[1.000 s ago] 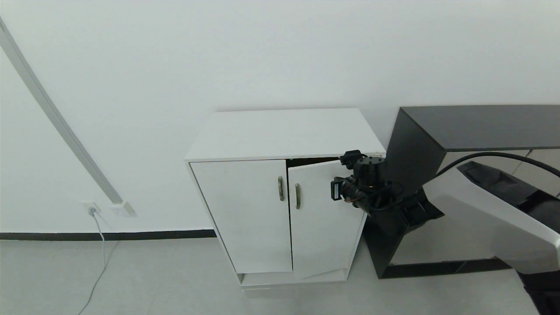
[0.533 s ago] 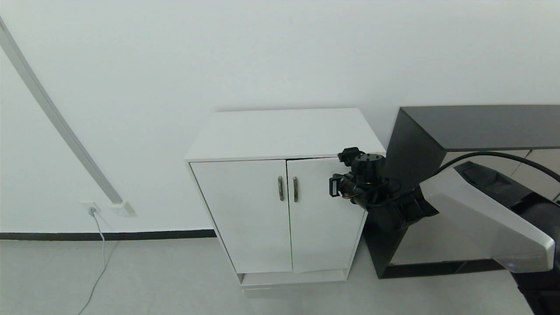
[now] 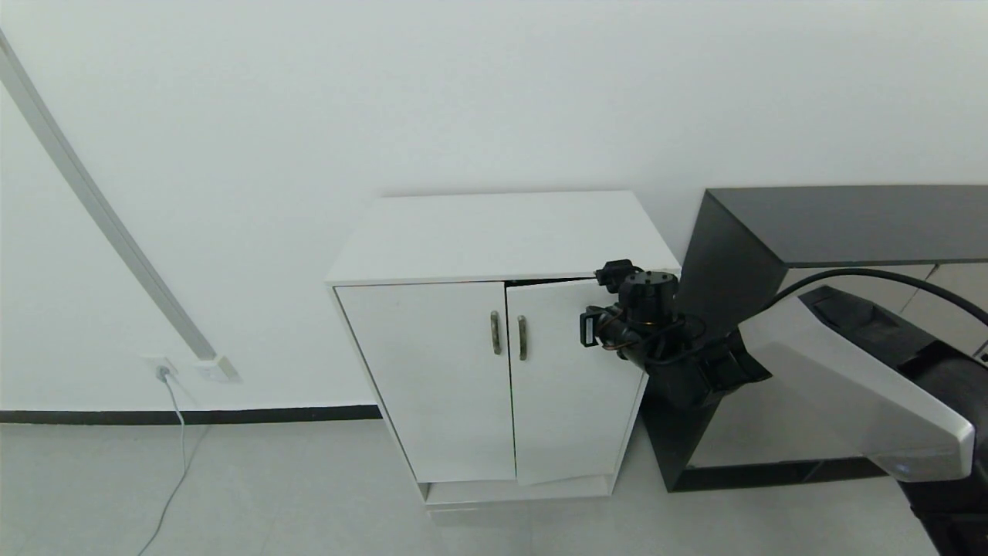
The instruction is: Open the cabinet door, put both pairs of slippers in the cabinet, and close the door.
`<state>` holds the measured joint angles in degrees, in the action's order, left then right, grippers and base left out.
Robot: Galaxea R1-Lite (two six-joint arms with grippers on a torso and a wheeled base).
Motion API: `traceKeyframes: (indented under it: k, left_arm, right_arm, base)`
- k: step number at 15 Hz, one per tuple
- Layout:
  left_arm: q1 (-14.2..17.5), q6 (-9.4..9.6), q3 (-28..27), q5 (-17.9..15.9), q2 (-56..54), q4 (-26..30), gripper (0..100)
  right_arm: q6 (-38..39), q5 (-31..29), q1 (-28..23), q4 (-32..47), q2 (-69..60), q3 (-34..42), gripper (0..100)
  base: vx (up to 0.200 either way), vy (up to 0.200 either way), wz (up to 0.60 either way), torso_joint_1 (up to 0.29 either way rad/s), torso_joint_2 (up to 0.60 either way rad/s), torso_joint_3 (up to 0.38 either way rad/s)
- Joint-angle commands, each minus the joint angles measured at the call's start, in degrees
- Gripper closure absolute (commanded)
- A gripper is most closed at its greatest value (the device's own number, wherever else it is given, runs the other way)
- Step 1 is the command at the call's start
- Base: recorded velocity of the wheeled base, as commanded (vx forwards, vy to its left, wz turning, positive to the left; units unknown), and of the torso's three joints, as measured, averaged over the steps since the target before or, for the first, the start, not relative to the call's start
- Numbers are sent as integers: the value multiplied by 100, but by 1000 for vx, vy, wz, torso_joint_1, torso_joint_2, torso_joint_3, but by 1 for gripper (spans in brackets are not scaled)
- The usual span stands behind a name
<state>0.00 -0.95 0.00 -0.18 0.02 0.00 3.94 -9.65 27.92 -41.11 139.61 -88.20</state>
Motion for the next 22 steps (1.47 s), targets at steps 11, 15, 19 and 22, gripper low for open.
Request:
traceKeyframes:
  k: [11,15,19,22]
  left_arm:
    - [0,-2,0,1,6,0,100]
    - [0,-2,0,1,6,0,100]
    - [0,-2,0,1,6,0,100]
    - [0,-2,0,1,6,0,100]
  right_arm:
    - [-7,-1,-58,15,84,-206,100]
    - [-16,-1,-58,112,111,-330,100]
    - [-16,-1,-58,112,111,-338,100]
    - [-16,-10,-58,112,111,-373,100]
  base:
    - [0,0,0,0,0,0]
    - [0,0,0,0,0,0]
    - [0,0,0,0,0,0]
    - [0,0,0,0,0,0]
